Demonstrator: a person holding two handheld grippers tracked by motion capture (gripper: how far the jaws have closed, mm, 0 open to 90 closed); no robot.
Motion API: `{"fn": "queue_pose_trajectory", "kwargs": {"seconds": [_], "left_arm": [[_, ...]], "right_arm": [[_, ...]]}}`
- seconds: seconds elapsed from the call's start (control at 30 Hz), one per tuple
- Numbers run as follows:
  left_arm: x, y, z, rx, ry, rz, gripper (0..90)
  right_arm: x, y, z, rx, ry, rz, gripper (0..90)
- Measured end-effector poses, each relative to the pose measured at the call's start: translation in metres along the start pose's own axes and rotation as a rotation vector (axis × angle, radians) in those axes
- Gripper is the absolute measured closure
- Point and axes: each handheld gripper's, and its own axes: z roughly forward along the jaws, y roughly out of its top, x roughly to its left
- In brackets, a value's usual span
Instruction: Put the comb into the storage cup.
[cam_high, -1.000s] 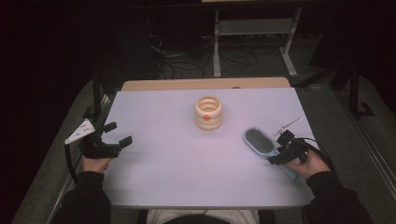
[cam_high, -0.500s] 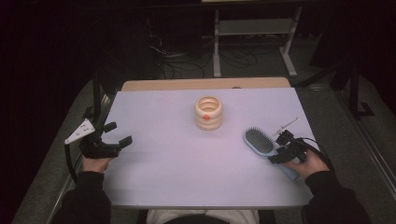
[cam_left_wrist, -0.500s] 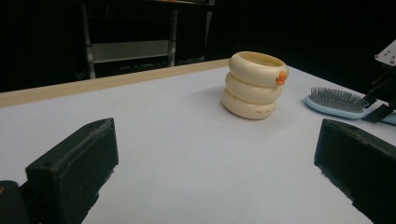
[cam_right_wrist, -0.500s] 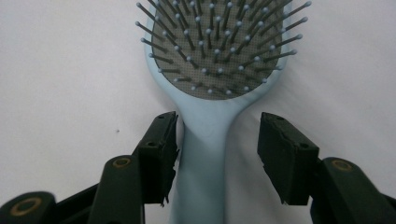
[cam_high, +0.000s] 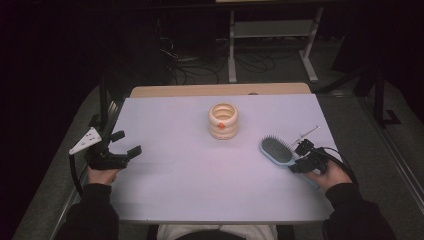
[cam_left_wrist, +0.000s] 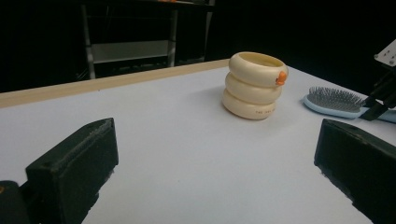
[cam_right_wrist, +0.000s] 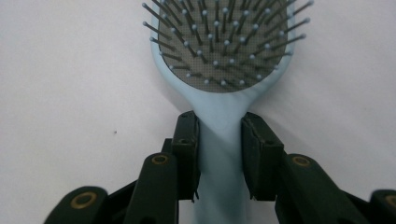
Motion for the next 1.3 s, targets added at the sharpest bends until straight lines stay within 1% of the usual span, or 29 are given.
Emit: {"fn": "queue_pose_trajectory", "kwargs": {"seconds": [0.23, 0.3, 0.33, 0.37, 0.4, 0.57, 0.83, 0.97, 1.3], "left_arm": [[0.000, 0.000, 0.000, -0.002, 0.000, 0.001, 0.0], [0.000, 0.000, 0.000, -0.002, 0.000, 0.000, 0.0], [0.000, 0.000, 0.000, -0.002, -0.001, 0.000, 0.0], [0.000, 0.000, 0.000, -0.002, -0.001, 0.000, 0.0], [0.000, 0.000, 0.000, -0.002, -0.001, 0.000, 0.0], [0.000, 0.000, 0.000, -0.002, 0.000, 0.000, 0.0], [0.000, 0.000, 0.000, -0.002, 0.000, 0.000, 0.0], [0.000, 0.000, 0.000, -0.002, 0.000, 0.000, 0.0], [0.000, 0.000, 0.000, -0.001, -0.001, 0.001, 0.0]], "right_arm": [[0.000, 0.000, 0.000, -0.002, -0.003, -0.002, 68.3], [-0.001, -0.001, -0.001, -0.005, 0.005, 0.005, 68.4], [-0.002, -0.001, -0.001, -0.007, 0.022, 0.020, 68.4], [-0.002, -0.001, -0.001, -0.007, 0.022, 0.020, 68.4], [-0.003, -0.002, -0.002, -0.019, 0.035, 0.023, 68.4], [-0.003, -0.003, -0.004, -0.036, 0.047, 0.029, 68.4], [-0.003, -0.003, -0.009, -0.070, 0.068, 0.023, 68.5], [-0.002, -0.003, -0.010, -0.074, 0.072, 0.022, 68.5], [-0.001, -0.001, -0.018, -0.112, 0.083, 0.007, 68.4]]}}
